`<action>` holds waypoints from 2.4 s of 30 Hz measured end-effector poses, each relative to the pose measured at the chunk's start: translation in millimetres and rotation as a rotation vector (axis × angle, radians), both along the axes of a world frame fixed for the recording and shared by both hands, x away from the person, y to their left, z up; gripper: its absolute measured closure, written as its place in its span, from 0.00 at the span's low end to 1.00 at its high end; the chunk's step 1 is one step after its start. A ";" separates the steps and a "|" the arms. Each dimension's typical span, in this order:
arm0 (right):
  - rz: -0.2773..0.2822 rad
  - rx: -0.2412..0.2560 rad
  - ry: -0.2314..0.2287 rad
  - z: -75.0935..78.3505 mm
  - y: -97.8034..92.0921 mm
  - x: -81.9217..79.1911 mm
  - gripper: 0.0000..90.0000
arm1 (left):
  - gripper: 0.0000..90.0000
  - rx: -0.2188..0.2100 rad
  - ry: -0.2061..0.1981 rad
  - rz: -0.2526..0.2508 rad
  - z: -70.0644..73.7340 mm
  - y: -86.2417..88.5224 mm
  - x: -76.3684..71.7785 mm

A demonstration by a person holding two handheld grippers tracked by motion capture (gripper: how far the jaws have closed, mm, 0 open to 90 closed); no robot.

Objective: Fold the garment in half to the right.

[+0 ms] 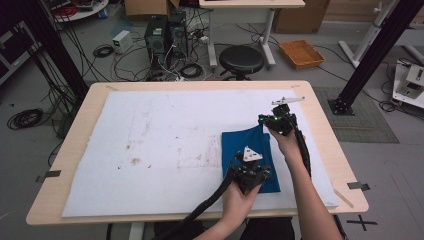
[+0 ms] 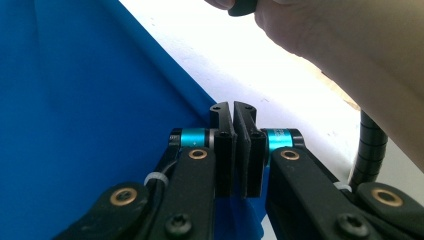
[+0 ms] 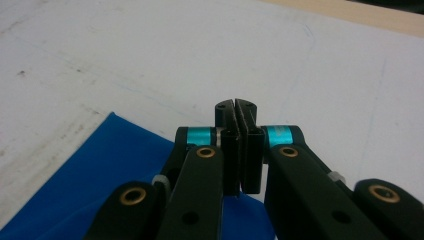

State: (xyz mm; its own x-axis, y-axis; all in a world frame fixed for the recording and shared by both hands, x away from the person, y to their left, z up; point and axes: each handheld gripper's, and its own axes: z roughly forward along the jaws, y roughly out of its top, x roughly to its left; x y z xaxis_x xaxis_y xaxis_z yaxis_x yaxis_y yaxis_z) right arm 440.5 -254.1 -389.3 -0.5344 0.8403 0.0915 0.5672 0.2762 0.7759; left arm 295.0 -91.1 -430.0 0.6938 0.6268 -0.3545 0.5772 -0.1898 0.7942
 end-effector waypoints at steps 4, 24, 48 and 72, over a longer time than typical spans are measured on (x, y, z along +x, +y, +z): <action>-0.014 -0.030 0.016 -4.4 -4.3 0.7 0.99 | 0.97 -0.002 0.014 -0.009 -2.8 -7.1 1.3; -0.082 0.031 -0.086 -6.4 -31.2 -78.6 0.65 | 0.54 -0.035 -0.207 -0.003 40.5 70.9 -8.9; -0.006 0.121 0.094 -58.3 -48.3 -190.6 0.98 | 0.51 0.016 -0.217 0.248 31.6 221.3 -19.0; -0.204 0.130 0.036 -28.4 -30.8 -43.1 0.74 | 0.50 0.029 -0.198 0.305 20.8 243.6 -7.9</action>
State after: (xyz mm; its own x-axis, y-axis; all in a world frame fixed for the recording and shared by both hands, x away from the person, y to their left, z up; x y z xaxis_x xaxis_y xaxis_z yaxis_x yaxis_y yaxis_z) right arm 397.4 -284.9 -417.7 -0.3488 0.9106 0.2215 0.6289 0.0522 0.7758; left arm 287.1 152.5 -409.3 0.5267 0.8234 -0.2112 0.4466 -0.0566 0.8929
